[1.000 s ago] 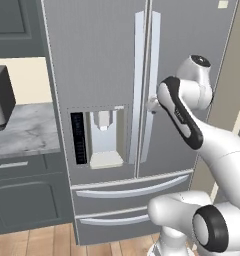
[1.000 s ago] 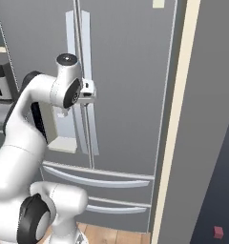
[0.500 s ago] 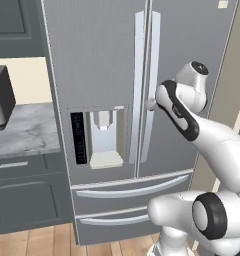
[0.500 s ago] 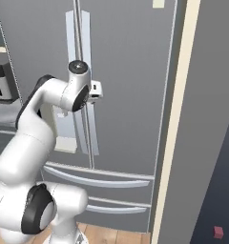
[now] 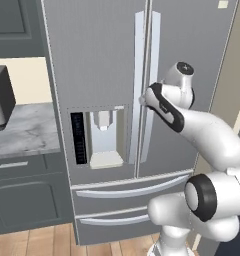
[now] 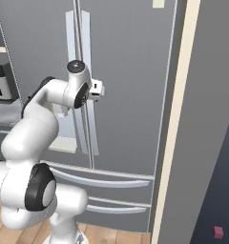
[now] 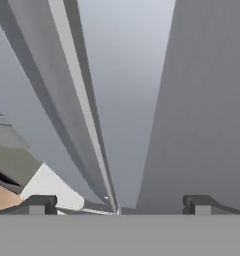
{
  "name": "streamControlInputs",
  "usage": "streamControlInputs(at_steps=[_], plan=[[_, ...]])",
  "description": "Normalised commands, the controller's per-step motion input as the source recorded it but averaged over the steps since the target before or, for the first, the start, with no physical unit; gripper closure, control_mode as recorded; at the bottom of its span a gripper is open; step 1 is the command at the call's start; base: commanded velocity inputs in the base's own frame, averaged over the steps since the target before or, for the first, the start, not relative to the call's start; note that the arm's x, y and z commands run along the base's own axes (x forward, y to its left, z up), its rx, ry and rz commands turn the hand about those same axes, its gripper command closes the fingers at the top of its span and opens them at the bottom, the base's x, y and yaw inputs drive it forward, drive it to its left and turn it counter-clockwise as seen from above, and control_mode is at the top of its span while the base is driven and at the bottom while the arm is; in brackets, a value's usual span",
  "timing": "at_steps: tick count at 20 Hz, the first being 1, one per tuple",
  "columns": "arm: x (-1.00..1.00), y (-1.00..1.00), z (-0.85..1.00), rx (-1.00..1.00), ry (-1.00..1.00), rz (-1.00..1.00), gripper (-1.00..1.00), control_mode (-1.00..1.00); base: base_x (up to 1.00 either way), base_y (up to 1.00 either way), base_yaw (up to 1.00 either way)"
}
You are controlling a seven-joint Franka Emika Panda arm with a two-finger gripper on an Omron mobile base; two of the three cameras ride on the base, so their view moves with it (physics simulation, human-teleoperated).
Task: Retrieve the sausage and cheese from the fridge and place them on the cutting board on the counter.
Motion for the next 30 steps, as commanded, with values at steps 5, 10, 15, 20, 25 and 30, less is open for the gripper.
streamControlInputs(at_steps=[5,10,15,20,25,30], plan=[[0.45,0.0,-0.14,0.0,-0.02,-0.07,-1.0,-1.0,0.0,0.0,0.0],[0.37,0.0,-0.13,0.0,-0.03,0.0,-1.0,-1.0,0.0,0.0,0.0],[0.28,0.0,-0.14,0.0,-0.04,0.0,-1.0,-1.0,0.0,0.0,0.0],[0.41,-0.06,-0.1,0.0,-0.03,0.0,-1.0,-1.0,0.0,0.0,0.0],[0.21,-0.17,-0.01,0.0,-0.03,0.0,-1.0,-1.0,0.0,0.0,0.0],[0.07,-0.2,0.03,0.0,-0.02,0.0,-1.0,-1.0,0.0,0.0,0.0]])
